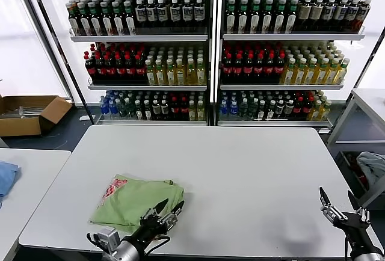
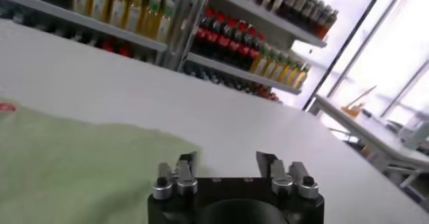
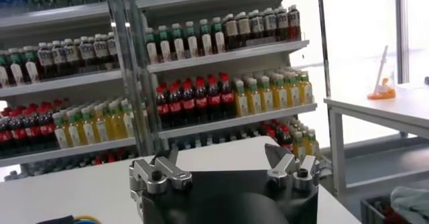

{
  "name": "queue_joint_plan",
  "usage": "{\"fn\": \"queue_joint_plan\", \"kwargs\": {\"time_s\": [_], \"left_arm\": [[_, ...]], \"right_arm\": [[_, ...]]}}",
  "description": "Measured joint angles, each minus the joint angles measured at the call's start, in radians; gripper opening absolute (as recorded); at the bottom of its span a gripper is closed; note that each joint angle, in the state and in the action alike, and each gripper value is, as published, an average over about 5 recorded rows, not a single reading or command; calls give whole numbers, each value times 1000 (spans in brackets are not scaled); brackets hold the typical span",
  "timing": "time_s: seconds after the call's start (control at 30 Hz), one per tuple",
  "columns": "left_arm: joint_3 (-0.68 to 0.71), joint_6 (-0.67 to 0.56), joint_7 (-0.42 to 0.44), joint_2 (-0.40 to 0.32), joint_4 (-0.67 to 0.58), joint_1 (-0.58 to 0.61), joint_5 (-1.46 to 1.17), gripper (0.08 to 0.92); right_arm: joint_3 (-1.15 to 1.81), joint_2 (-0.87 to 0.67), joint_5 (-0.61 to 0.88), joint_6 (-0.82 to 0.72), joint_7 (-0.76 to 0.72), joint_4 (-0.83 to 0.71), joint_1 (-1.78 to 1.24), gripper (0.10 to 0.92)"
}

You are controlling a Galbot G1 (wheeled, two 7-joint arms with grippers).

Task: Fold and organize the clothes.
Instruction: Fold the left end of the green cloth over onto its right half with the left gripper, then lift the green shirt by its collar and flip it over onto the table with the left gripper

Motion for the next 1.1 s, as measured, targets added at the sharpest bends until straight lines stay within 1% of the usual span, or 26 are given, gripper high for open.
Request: {"fn": "queue_joint_plan", "kwargs": {"time_s": [0.1,0.2,0.3,0.47,0.63,0.87,0.97,1.1], "left_arm": [[-54,0,-1,23,-18,-1,-22,736],[-129,-5,4,57,-4,-9,-31,799],[-200,-15,12,98,41,-18,-27,820],[-273,-34,34,162,142,-34,5,823],[-301,-41,54,197,247,-54,41,823],[-299,-40,79,207,349,-88,59,823],[-291,-35,87,202,369,-100,64,819],[-275,-27,93,194,379,-111,73,792]], "right_arm": [[-1,0,0,3,0,-1,-3,823],[-5,0,-1,5,-1,-1,-6,823],[-7,-2,-2,6,-1,0,-9,823],[-8,-6,-2,7,-1,1,-15,823],[-7,-6,-3,8,-1,4,-17,823],[-9,-2,-10,6,-1,5,-14,823],[-9,-1,-12,6,-1,5,-13,823],[-9,1,-13,6,-1,5,-15,823]]}}
